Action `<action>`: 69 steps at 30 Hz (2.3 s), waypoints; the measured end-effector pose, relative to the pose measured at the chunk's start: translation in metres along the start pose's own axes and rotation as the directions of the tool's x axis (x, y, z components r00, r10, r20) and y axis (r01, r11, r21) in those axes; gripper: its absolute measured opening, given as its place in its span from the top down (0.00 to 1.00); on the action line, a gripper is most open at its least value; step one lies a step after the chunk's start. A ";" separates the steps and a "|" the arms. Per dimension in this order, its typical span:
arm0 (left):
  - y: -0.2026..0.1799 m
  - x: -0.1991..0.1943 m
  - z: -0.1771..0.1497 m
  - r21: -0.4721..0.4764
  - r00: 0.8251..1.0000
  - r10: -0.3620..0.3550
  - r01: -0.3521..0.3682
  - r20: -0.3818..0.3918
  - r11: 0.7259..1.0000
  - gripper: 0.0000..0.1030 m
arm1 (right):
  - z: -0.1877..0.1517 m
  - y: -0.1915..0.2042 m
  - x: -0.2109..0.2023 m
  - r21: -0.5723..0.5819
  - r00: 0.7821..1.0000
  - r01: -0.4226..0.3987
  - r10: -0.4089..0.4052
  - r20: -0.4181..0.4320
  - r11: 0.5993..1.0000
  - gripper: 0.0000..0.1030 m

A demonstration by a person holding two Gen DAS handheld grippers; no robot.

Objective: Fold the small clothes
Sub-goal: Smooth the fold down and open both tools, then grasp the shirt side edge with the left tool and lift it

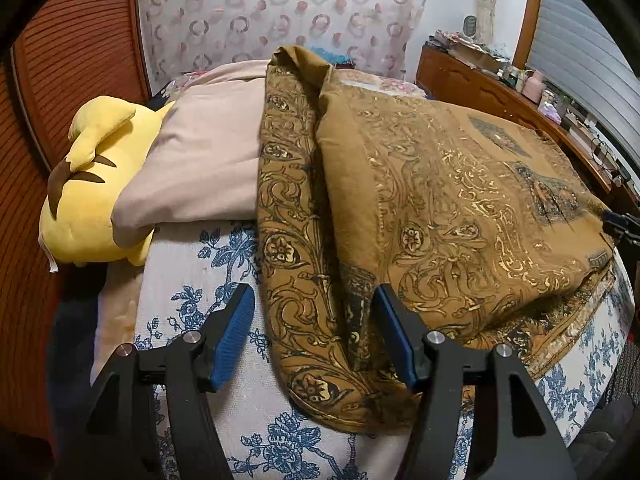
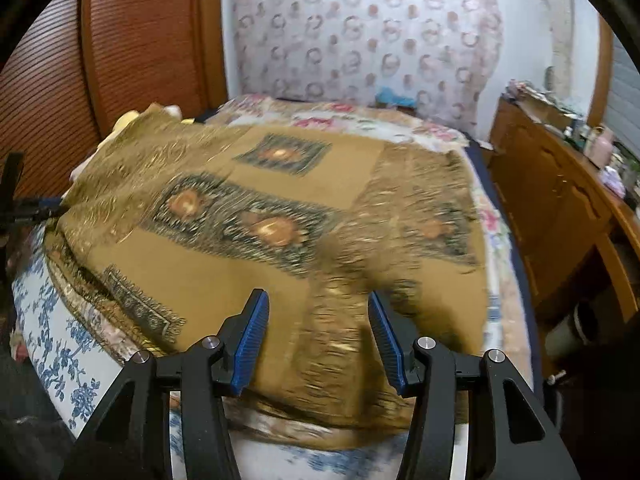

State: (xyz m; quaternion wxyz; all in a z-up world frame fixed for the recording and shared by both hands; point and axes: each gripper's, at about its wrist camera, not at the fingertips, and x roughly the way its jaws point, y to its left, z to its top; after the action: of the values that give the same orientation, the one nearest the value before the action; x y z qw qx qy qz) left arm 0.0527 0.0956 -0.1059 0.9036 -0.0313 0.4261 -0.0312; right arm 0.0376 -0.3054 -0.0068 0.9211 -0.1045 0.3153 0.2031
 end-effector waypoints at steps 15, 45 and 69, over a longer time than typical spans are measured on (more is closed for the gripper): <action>0.000 0.000 0.000 0.004 1.000 0.006 -0.007 0.010 1.000 0.38 | 0.007 0.012 0.045 -0.044 0.997 -0.013 0.010 -0.070 0.999 0.48; -0.116 -0.042 0.096 0.186 0.944 -0.263 0.227 0.199 0.956 0.92 | 0.020 -0.016 0.016 0.005 0.999 -0.023 0.023 0.025 1.000 0.48; -0.316 0.004 0.150 0.405 0.908 -0.417 0.368 0.037 0.837 0.93 | -0.003 -0.093 0.000 0.037 0.991 -0.082 0.077 0.109 0.996 0.48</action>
State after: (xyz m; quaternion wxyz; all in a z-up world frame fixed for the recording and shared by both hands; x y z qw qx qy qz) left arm 0.1614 -0.2153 0.0124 0.8903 0.0601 0.3391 -0.2980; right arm 0.0767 -0.3898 -0.0034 0.9298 -0.0620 0.2735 0.2384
